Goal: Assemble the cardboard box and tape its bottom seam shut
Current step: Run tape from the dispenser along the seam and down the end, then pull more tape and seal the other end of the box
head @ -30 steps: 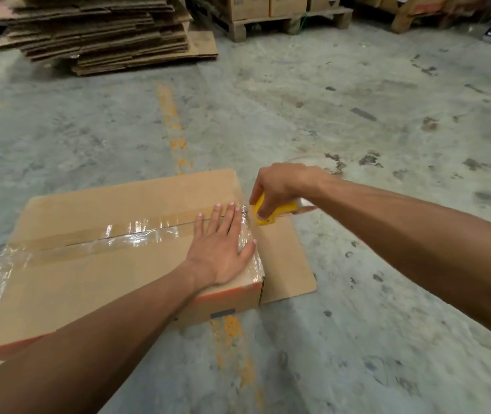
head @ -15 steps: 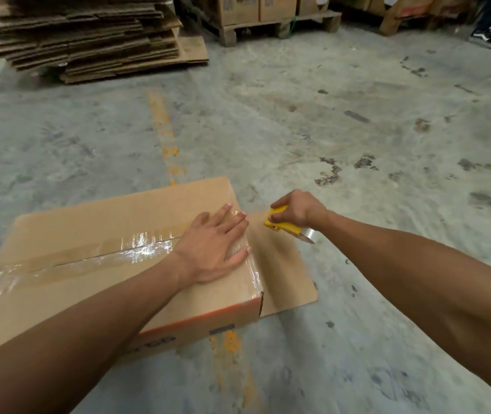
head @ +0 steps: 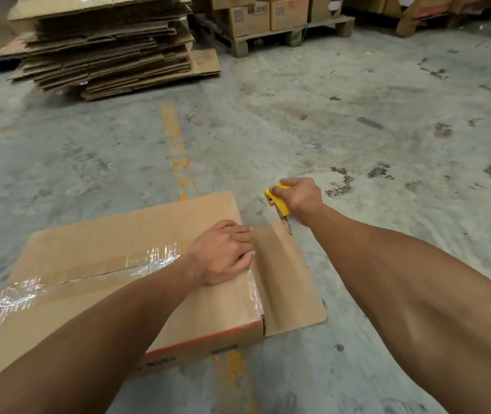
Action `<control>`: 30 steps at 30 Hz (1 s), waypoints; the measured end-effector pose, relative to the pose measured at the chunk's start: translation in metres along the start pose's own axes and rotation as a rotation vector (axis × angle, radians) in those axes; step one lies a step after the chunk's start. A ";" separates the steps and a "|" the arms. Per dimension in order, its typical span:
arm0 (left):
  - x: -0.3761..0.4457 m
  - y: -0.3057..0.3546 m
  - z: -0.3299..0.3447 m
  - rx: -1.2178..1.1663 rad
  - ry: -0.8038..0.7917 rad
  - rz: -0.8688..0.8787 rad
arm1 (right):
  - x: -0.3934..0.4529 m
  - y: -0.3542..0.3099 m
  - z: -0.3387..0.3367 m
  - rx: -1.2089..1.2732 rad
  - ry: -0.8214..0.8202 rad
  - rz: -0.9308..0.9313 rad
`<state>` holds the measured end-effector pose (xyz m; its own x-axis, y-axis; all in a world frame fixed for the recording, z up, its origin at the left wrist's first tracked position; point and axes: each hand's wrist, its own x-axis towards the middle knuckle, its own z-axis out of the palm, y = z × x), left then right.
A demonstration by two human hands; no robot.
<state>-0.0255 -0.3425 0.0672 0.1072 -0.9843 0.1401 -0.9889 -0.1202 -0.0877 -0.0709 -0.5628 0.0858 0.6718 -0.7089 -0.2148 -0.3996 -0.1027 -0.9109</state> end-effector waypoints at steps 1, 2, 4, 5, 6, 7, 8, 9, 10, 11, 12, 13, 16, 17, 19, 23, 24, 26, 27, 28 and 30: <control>0.000 -0.001 0.001 0.004 0.004 0.028 | -0.001 -0.006 0.001 0.031 0.002 0.001; 0.000 -0.002 0.003 0.020 0.007 0.054 | -0.001 -0.012 0.002 0.053 -0.013 -0.006; -0.001 -0.002 0.005 0.051 0.010 0.086 | -0.002 -0.025 0.003 0.097 -0.039 -0.007; 0.000 -0.001 0.005 0.059 0.018 0.091 | -0.006 -0.034 0.004 0.113 -0.065 -0.006; 0.000 0.000 0.003 0.065 0.026 0.090 | -0.008 -0.042 0.006 0.132 -0.091 -0.018; 0.000 0.002 0.001 0.068 0.028 0.083 | -0.004 -0.048 0.009 0.149 -0.115 -0.021; 0.000 0.003 -0.001 0.065 0.021 0.078 | 0.000 -0.055 0.012 0.174 -0.131 -0.031; 0.001 0.004 -0.003 0.062 0.010 0.076 | 0.002 -0.065 0.015 0.216 -0.144 -0.045; 0.001 0.006 -0.003 0.063 0.006 0.075 | -0.004 -0.079 0.017 0.259 -0.151 -0.062; 0.002 0.006 -0.005 0.061 -0.006 0.063 | -0.012 -0.096 0.019 0.319 -0.162 -0.085; 0.003 0.008 -0.007 0.042 -0.039 0.043 | -0.019 -0.108 0.021 0.391 -0.191 -0.096; 0.005 0.012 -0.010 0.002 -0.089 0.023 | -0.025 -0.117 0.022 0.448 -0.232 -0.102; -0.001 0.011 -0.030 -0.179 -0.219 -0.047 | -0.036 -0.132 0.025 0.519 -0.378 -0.103; -0.006 0.002 -0.038 -0.247 -0.189 -0.119 | -0.038 -0.133 0.023 0.520 -0.435 -0.108; -0.018 -0.022 -0.059 -0.453 -0.064 -0.380 | -0.048 -0.133 0.012 0.480 -0.548 -0.100; -0.038 -0.061 -0.116 -1.486 -0.102 -1.019 | -0.069 -0.125 -0.019 0.305 -0.752 -0.040; -0.043 -0.068 -0.128 -1.684 -0.135 -1.058 | -0.072 -0.125 -0.026 0.275 -0.782 -0.023; -0.050 -0.073 -0.148 -1.953 -0.195 -0.994 | -0.077 -0.126 -0.039 0.297 -0.841 0.002; -0.051 -0.072 -0.155 -2.031 -0.225 -0.945 | -0.079 -0.128 -0.044 0.323 -0.859 0.011; -0.052 -0.067 -0.163 -2.079 -0.255 -0.900 | -0.080 -0.128 -0.049 0.346 -0.877 0.012; -0.050 -0.057 -0.173 -2.137 -0.296 -0.820 | -0.082 -0.130 -0.056 0.392 -0.925 -0.001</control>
<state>0.0074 -0.2646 0.2360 0.2118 -0.8252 -0.5236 0.6243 -0.2980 0.7221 -0.1088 -0.5302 0.2415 0.9591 0.1286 -0.2520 -0.2774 0.2520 -0.9271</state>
